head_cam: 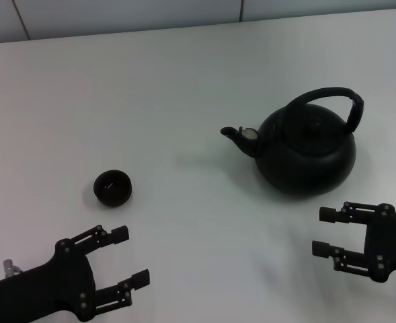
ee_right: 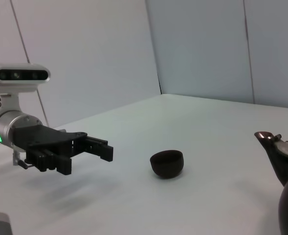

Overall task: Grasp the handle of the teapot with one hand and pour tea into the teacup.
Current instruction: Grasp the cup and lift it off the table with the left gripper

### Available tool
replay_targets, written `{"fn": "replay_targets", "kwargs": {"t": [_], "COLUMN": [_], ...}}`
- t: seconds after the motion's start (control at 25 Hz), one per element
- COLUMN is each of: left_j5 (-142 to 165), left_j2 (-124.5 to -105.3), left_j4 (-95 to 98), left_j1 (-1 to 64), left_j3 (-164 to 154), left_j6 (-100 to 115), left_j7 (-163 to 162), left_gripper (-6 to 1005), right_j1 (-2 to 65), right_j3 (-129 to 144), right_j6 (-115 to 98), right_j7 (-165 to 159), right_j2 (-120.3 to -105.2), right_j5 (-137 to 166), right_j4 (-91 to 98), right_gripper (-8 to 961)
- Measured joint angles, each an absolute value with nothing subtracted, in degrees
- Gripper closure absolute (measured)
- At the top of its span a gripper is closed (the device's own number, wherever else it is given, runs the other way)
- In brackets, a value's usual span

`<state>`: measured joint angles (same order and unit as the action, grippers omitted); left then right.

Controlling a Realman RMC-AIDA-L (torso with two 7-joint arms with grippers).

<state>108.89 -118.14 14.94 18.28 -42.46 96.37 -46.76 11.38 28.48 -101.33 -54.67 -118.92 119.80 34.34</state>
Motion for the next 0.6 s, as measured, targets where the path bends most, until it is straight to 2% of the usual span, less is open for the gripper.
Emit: {"fn": "replay_targets", "kwargs": {"t": [0.6], "left_j5": [108.7], "left_j2": [-118.31], "left_j4": [14.9], "left_j1": [18.3], "left_j3": [-42.5], "left_j6": [96.4], "left_j7": [-46.8], "left_gripper": [199], "right_j1": [11.5], "right_j3": [28.5], "right_j6": [-101.1], "right_j7": [-54.7], "right_j2": [-118.91], "right_j5": [119.9], "right_j4": [34.3], "right_gripper": [354]}}
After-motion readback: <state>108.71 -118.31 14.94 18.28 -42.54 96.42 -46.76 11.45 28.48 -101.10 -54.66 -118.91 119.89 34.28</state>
